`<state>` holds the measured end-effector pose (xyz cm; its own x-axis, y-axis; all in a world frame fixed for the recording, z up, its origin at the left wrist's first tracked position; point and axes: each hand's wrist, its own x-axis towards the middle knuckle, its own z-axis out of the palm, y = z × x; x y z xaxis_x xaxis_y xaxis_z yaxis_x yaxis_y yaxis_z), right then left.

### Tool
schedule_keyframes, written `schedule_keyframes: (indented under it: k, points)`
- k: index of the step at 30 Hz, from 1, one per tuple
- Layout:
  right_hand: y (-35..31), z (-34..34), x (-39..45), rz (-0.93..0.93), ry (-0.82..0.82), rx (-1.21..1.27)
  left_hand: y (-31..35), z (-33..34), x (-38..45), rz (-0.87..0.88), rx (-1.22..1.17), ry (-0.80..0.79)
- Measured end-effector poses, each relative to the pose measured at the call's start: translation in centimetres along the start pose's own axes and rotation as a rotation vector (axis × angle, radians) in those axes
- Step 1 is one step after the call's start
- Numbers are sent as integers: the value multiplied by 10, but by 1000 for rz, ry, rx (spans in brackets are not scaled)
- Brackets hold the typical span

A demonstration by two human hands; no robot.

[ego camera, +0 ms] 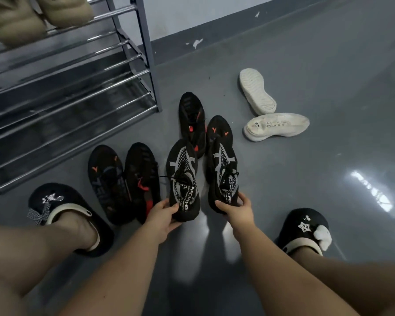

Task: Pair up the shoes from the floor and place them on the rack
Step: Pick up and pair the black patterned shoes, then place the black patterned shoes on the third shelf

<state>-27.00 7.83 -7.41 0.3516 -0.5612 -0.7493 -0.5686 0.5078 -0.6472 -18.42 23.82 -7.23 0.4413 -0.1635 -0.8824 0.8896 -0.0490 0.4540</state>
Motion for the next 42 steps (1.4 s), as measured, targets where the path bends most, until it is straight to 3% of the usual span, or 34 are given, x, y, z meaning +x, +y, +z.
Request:
schedule_keyframes:
  k: [4, 10, 15, 28, 42]
  points:
    - [-7, -4, -4, 90, -46, 247, 4, -1, -6, 20, -15, 12]
    - [-27, -7, -8, 221, -21, 432, 3, -1, -18, 41, -13, 7]
    - [-33, -14, -14, 240, -84, 369, 6, -4, -35, 72, 40, 3]
    - [-107, -5, -80, -19, -275, 99, 81, -24, -119, 283, 54, 2]
    - [-115, 90, -150, -105, -469, 20, 104, -112, -185, 428, -75, 94]
